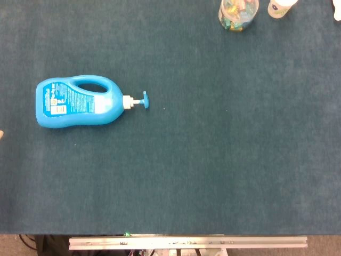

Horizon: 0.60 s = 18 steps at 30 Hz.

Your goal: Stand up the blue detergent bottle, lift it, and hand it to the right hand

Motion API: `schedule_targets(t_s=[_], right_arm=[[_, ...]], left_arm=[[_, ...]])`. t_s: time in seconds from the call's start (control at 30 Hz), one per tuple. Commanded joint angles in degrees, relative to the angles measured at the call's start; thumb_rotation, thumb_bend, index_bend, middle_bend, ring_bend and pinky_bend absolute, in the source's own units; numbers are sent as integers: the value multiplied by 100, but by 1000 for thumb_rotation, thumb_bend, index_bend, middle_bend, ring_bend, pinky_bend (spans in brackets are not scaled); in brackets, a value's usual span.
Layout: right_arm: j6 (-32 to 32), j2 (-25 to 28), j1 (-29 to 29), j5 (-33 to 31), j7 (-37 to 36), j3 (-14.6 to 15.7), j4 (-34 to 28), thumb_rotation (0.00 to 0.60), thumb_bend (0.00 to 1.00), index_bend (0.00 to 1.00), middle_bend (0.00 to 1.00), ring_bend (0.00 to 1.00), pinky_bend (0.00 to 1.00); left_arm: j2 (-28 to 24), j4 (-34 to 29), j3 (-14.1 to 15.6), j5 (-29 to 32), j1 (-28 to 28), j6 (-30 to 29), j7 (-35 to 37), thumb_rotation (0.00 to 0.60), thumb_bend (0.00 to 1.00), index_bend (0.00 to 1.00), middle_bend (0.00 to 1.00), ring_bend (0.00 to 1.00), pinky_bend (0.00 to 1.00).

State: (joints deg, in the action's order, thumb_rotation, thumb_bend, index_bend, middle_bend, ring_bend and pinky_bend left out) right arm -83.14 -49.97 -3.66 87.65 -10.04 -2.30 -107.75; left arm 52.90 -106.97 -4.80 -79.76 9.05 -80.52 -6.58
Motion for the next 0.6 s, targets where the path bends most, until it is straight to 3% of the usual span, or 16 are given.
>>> schedule_targets(t_s=[0.03,0.33,0.6], right_arm=[[-4,1,-3,-7,17,-7,-18,600,5,220,305,192,205],[-58,36,-20,18,8,-54,-60,600,5,220,305,192,205],[65,174,-192,-9,44,-186,-172,600,5,220,306,192,205]], left_arm=[[10,24,3,4,5,12,8,600,90,150,63,0,32],[15,21,-8,-85,98,117,104,600,91,150,63,0,32],[-83,33,-62,-473,606,752,428,600,90,151,71,0,32]])
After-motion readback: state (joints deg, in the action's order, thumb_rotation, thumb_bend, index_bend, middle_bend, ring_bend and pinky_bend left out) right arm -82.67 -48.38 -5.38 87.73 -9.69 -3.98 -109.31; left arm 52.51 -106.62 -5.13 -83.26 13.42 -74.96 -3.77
